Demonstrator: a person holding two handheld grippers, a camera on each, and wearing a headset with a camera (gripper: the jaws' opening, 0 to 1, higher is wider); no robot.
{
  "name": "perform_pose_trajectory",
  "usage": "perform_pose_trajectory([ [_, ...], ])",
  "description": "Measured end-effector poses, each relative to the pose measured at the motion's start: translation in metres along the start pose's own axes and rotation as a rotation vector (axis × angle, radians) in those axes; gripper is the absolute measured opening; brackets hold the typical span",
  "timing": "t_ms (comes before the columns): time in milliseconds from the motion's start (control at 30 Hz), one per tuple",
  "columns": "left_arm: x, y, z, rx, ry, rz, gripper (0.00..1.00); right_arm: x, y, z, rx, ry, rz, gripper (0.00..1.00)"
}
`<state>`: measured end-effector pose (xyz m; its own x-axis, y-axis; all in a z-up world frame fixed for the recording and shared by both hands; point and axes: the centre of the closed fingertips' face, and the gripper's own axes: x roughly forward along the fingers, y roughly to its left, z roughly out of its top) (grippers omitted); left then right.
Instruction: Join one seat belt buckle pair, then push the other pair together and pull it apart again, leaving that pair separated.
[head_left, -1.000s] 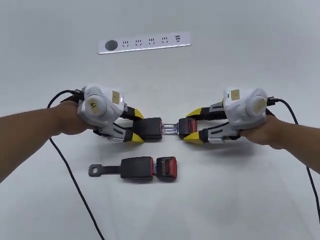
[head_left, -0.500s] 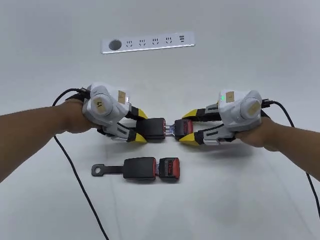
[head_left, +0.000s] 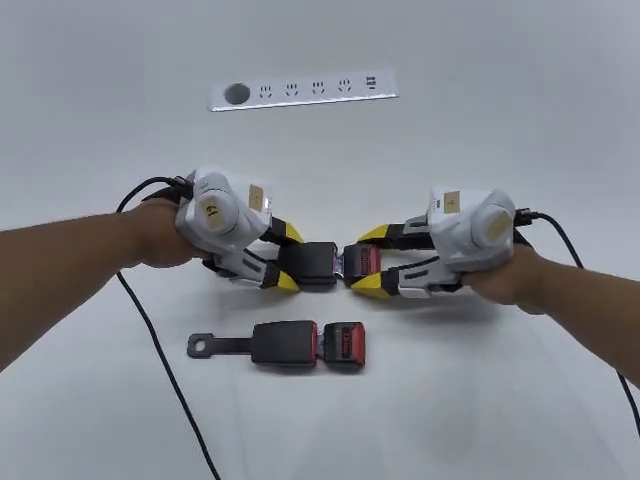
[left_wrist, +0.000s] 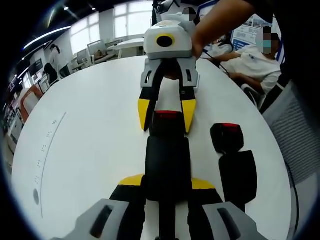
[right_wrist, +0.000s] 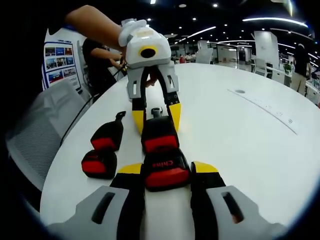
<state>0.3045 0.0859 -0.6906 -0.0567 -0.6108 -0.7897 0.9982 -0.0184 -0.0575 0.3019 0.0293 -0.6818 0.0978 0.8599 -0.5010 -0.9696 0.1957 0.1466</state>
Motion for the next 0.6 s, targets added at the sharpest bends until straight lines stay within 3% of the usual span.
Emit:
perform_pose_trajectory([
  [600, 0.0019, -0.0013, 0.0016, -0.022, 0.018, 0.012, 0.33, 0.0031, -0.0049, -0.0038, -0.039, 0.056, -0.017, 0.33],
])
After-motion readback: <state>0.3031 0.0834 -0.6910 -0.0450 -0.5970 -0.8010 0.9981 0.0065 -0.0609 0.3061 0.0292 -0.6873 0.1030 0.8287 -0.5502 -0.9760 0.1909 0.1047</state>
